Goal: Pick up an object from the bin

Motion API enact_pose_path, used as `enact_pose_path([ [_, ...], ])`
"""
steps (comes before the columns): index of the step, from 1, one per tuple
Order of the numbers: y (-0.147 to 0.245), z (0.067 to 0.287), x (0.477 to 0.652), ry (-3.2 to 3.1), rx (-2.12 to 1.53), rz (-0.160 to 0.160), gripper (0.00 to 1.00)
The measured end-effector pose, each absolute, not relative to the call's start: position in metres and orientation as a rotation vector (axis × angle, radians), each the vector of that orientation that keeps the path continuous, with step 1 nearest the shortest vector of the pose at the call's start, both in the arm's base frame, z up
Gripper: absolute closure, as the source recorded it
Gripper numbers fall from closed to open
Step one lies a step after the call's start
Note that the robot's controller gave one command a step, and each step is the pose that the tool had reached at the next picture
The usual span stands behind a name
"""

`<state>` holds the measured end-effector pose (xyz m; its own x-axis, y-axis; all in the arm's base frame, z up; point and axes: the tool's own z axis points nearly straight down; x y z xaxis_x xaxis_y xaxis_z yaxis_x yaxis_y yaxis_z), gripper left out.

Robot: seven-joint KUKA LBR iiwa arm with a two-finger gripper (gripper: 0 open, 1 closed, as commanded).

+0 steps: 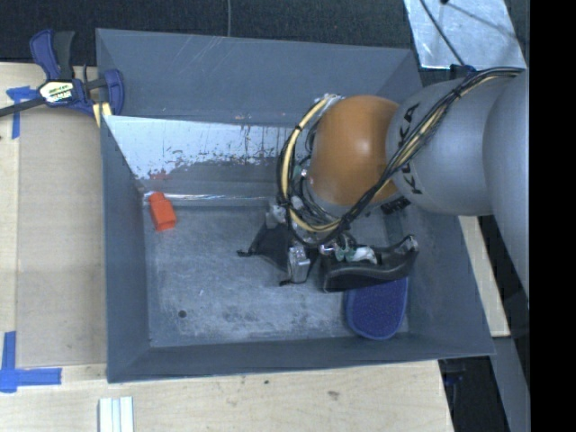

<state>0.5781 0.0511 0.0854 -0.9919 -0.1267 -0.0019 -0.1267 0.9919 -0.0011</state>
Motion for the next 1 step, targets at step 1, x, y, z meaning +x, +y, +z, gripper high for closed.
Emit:
enact_pose_path([
  [1, 0.0524, 0.0878, 0.579, 3.13, -0.198, 0.001, 1.0],
])
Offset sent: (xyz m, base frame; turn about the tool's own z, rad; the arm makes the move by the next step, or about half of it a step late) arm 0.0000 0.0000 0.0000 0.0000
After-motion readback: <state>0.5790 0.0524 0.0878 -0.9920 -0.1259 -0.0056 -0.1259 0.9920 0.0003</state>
